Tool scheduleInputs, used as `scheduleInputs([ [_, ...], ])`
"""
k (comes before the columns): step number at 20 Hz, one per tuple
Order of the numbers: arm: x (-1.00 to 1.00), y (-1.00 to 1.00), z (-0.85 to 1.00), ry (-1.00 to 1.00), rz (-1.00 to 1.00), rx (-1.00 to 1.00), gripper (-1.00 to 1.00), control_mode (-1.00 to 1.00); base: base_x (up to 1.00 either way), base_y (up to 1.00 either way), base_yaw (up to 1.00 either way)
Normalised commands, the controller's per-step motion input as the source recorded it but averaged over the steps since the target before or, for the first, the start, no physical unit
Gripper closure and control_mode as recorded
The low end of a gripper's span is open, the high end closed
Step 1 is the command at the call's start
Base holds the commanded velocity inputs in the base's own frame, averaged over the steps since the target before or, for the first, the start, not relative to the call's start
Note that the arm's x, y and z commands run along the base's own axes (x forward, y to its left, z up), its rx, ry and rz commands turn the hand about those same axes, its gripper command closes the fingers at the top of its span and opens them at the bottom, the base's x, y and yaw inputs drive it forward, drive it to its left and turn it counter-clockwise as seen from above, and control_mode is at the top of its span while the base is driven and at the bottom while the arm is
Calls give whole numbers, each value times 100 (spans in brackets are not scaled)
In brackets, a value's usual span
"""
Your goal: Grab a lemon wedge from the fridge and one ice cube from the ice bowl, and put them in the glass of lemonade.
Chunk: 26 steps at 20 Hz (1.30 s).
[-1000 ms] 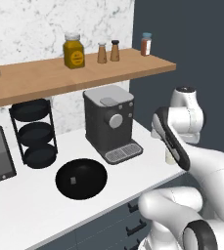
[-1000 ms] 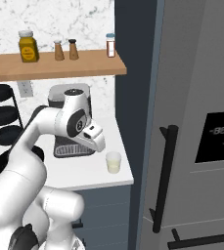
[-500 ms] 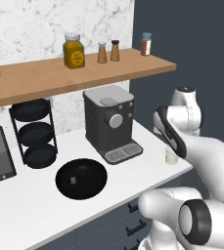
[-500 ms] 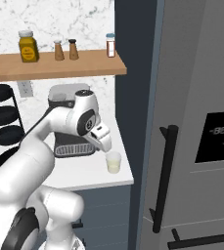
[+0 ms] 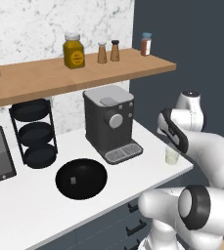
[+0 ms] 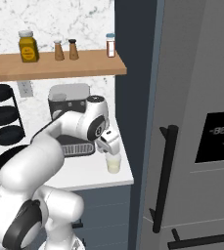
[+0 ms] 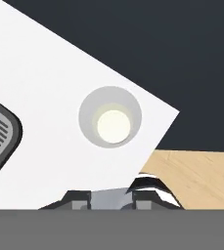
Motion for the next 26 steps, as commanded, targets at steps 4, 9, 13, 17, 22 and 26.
scheduleInputs([
  [4, 15, -6, -6, -1, 0, 0, 100, -100, 0, 0, 0],
  [9, 9, -4, -3, 0, 0, 0, 100, -100, 0, 0, 0],
  [13, 8, -4, -3, 0, 0, 0, 100, -100, 0, 0, 0],
  [17, 5, -5, -1, 0, 0, 0, 100, -100, 0, 0, 0],
  [22, 17, -9, -1, -1, 0, 0, 100, -100, 0, 0, 0],
  [26, 16, -8, -1, -1, 0, 0, 100, -100, 0, 0, 0],
])
